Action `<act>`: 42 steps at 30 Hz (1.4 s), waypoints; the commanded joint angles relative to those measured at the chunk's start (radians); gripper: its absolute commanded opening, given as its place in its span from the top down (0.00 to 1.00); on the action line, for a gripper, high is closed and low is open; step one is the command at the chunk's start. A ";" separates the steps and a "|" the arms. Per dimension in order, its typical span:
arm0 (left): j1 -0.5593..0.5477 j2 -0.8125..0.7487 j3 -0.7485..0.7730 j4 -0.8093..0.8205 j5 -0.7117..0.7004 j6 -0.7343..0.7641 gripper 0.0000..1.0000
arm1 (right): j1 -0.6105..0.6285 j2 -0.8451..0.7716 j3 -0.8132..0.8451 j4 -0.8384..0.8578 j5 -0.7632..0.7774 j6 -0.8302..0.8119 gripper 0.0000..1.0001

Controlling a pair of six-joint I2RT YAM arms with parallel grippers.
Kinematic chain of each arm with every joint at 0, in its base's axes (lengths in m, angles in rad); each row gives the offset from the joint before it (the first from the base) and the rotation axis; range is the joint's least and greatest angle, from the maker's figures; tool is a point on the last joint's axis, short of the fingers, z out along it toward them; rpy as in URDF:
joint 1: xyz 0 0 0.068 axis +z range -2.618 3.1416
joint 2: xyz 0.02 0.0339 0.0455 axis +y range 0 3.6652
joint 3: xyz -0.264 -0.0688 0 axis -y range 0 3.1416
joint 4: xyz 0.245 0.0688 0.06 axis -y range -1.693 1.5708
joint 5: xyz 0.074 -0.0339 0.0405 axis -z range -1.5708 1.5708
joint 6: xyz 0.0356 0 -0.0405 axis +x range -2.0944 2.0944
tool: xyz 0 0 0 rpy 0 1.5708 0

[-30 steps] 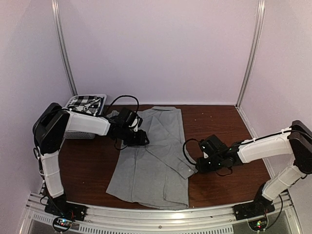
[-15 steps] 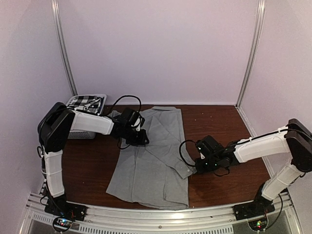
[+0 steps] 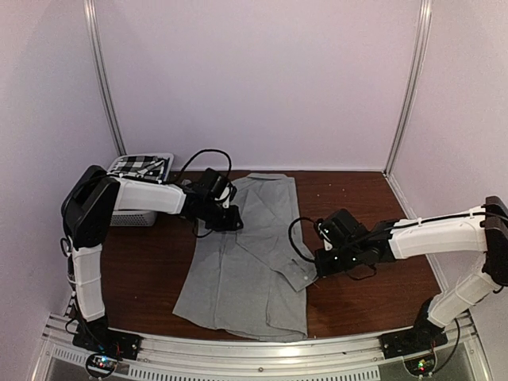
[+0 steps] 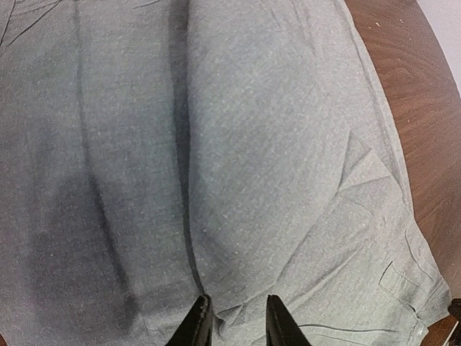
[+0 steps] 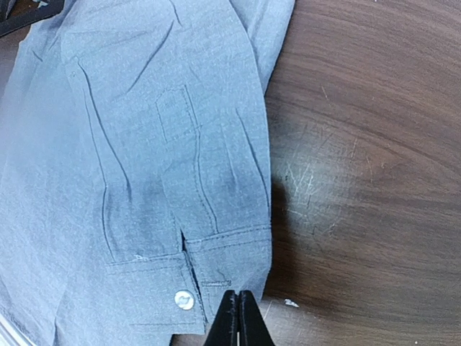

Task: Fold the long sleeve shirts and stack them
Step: Smooth out the 1/3-folded shirt at the center of the board.

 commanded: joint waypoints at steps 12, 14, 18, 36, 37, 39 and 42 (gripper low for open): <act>-0.002 0.044 -0.027 0.011 0.070 0.011 0.59 | 0.028 -0.006 0.028 -0.035 -0.041 0.023 0.99; -0.003 0.048 -0.023 0.012 0.072 0.011 0.61 | 0.029 -0.006 0.033 -0.037 -0.040 0.023 0.98; -0.003 0.052 -0.016 0.012 0.075 0.014 0.69 | 0.030 -0.006 0.046 -0.043 -0.044 0.021 0.99; 0.035 0.041 0.104 -0.101 0.033 0.077 1.00 | 0.054 -0.050 0.062 -0.106 -0.182 0.051 0.99; 0.040 0.041 0.107 -0.103 0.043 0.081 1.00 | 0.058 -0.054 0.062 -0.111 -0.187 0.058 0.99; 0.047 0.046 0.116 -0.116 0.060 0.095 1.00 | 0.066 -0.062 0.060 -0.115 -0.202 0.074 0.99; 0.055 0.053 0.132 -0.142 0.082 0.117 1.00 | 0.077 -0.070 0.048 -0.103 -0.235 0.114 0.99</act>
